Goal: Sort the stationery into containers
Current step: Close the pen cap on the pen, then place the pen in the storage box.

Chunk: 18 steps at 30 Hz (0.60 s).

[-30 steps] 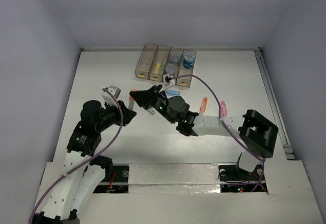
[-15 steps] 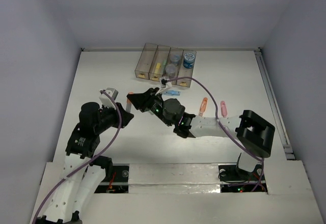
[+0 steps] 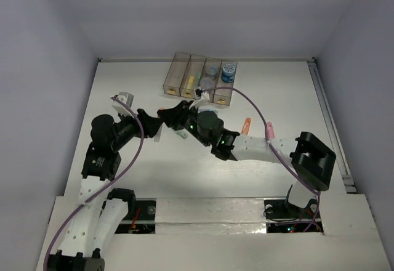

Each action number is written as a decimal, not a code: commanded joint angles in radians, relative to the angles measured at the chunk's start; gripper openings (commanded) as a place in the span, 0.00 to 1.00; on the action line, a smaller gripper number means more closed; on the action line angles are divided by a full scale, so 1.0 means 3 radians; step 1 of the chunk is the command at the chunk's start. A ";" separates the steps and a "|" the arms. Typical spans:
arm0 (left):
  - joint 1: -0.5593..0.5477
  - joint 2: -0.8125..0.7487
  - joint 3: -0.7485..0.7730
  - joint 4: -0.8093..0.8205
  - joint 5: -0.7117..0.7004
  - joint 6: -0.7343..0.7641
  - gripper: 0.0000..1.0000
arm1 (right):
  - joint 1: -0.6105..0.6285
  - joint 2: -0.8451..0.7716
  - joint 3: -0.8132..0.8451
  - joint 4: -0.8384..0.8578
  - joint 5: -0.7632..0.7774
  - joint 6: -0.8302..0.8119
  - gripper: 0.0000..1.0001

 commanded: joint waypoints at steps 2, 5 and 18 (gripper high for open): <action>0.0044 0.0096 0.0120 0.1141 0.0078 -0.0202 0.56 | -0.0224 0.0233 0.0406 -0.0491 -0.0237 -0.0183 0.00; 0.0044 0.0055 0.0109 0.1130 0.0109 -0.0208 0.60 | -0.0495 0.0407 0.0830 -0.0573 -0.0059 -0.0311 0.00; -0.0032 -0.0017 0.0176 0.0921 -0.0064 -0.0121 0.87 | -0.1672 0.1250 0.1914 -0.0987 -0.0410 -0.0500 0.00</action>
